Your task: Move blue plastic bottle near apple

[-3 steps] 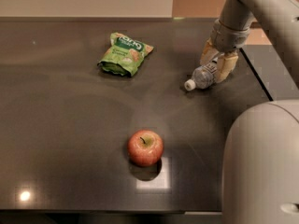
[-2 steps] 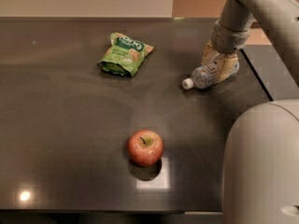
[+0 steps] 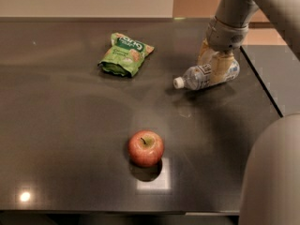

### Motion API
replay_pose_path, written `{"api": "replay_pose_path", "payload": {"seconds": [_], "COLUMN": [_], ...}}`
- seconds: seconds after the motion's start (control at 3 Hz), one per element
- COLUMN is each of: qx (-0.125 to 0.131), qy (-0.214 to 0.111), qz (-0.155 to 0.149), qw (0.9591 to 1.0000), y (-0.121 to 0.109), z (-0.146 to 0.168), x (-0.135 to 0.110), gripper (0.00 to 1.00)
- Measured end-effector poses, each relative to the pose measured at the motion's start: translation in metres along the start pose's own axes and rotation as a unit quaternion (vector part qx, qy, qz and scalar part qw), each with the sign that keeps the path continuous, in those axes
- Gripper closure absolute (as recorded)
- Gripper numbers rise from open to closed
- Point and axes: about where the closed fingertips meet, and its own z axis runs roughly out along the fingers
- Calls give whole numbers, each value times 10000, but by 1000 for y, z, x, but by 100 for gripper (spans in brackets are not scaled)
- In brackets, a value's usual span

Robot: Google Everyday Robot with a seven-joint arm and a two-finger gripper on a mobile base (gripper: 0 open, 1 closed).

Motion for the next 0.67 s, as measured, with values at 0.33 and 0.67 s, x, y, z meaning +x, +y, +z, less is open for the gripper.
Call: {"api": "replay_pose_path", "payload": {"seconds": [0.33,0.67], "qx": [-46,-144], "qy": [-58,-159], "qz": [311,702], "qw": [9995,9973], "y": [18,39], "z": [-11,-16], "x": [-37,-75], "gripper": [100,100]}}
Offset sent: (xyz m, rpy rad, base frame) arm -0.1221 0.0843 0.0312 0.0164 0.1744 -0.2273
